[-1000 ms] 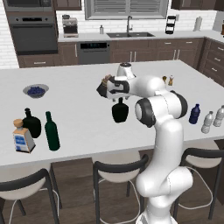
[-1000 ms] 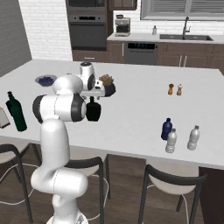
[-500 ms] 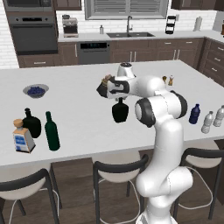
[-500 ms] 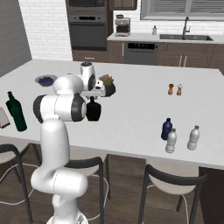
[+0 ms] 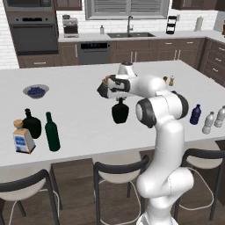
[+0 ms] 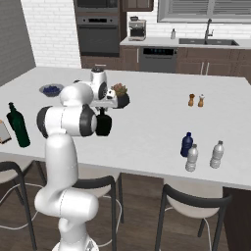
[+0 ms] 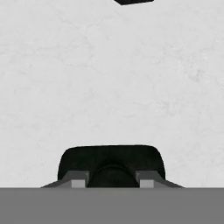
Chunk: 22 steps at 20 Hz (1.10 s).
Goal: Move the plastic bottles in the middle to the plastics group, and the glass bottles in the middle to the glass group.
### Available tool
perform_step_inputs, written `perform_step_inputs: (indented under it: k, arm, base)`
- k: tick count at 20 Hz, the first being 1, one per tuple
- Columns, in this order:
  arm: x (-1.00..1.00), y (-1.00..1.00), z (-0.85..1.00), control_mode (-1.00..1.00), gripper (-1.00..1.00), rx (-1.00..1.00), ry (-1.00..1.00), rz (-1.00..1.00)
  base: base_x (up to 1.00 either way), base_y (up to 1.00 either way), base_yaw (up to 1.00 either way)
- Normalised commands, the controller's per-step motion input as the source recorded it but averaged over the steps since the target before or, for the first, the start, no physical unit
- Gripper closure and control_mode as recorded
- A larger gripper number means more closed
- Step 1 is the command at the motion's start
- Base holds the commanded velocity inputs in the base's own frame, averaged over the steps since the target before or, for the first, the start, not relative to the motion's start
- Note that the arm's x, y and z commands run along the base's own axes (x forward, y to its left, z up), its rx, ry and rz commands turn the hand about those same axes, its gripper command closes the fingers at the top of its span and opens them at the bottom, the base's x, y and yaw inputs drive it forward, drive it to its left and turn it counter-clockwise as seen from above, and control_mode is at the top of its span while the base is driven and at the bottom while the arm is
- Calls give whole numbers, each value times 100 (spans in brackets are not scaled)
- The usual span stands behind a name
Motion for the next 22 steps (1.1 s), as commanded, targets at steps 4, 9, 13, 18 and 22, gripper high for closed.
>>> perform_step_inputs:
  k: [4,9,13,18,22]
  arm:
    - [-68,7,37,-100,100,12,0,4]
    - [-94,37,23,-100,100,4,-10,0]
    - [-91,61,14,-100,100,0,-14,0]
    - [-64,86,15,-100,100,0,-12,0]
    - [-21,89,27,-100,100,0,0,-2]
  base:
    - [0,0,0]
    - [0,0,0]
    - [0,0,0]
    - [0,0,0]
    - [0,0,0]
